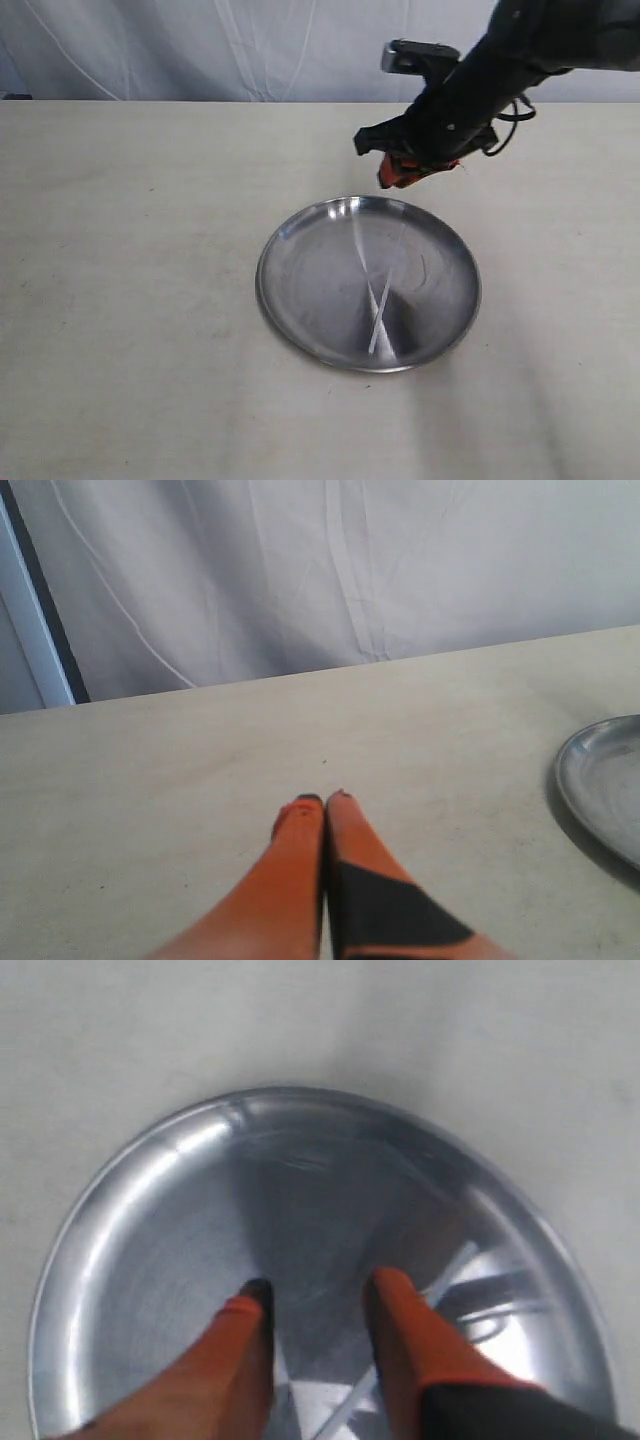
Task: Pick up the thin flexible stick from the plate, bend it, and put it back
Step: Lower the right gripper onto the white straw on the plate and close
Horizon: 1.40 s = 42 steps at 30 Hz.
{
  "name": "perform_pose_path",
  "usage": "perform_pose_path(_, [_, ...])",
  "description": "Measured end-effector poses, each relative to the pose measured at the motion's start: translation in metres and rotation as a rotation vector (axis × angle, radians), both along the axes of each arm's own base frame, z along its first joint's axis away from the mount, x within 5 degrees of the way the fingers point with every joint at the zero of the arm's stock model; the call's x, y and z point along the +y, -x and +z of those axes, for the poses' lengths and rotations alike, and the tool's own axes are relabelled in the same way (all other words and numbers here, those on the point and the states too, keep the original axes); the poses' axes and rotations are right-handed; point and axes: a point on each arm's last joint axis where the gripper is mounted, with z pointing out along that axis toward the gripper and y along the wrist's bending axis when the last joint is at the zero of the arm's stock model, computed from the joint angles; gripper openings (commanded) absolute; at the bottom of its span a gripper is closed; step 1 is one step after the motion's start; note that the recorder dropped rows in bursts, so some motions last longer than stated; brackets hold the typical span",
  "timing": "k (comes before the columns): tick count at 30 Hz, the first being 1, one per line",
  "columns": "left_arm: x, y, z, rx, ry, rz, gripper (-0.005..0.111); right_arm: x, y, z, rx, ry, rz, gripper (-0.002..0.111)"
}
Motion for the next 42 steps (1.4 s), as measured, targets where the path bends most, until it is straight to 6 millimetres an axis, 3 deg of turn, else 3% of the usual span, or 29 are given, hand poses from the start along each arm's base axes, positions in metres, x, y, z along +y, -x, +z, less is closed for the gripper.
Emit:
perform_pose_path(4, [0.000, 0.000, 0.000, 0.000, 0.000, 0.000, 0.000, 0.022, -0.007, -0.008, 0.030, 0.074, -0.008, 0.045])
perform_pose_path(13, [0.000, 0.000, 0.000, 0.000, 0.000, 0.000, 0.000, 0.015, -0.014, -0.040, 0.179, 0.277, -0.108, 0.045])
perform_pose_path(18, [0.000, 0.000, 0.000, 0.000, 0.000, 0.000, 0.000, 0.015, -0.013, -0.061, 0.240, 0.307, -0.122, 0.045])
perform_pose_path(26, [0.000, 0.000, 0.000, 0.000, 0.000, 0.000, 0.000, 0.016, -0.015, -0.078, 0.260, 0.309, -0.160, 0.045])
perform_pose_path(39, [0.000, 0.000, 0.000, 0.000, 0.000, 0.000, 0.000, 0.017, -0.018, -0.084, 0.263, 0.307, -0.198, 0.045])
perform_pose_path(42, [0.000, 0.000, 0.000, 0.000, 0.000, 0.000, 0.000, 0.017, -0.018, -0.085, 0.272, 0.311, -0.198, 0.034])
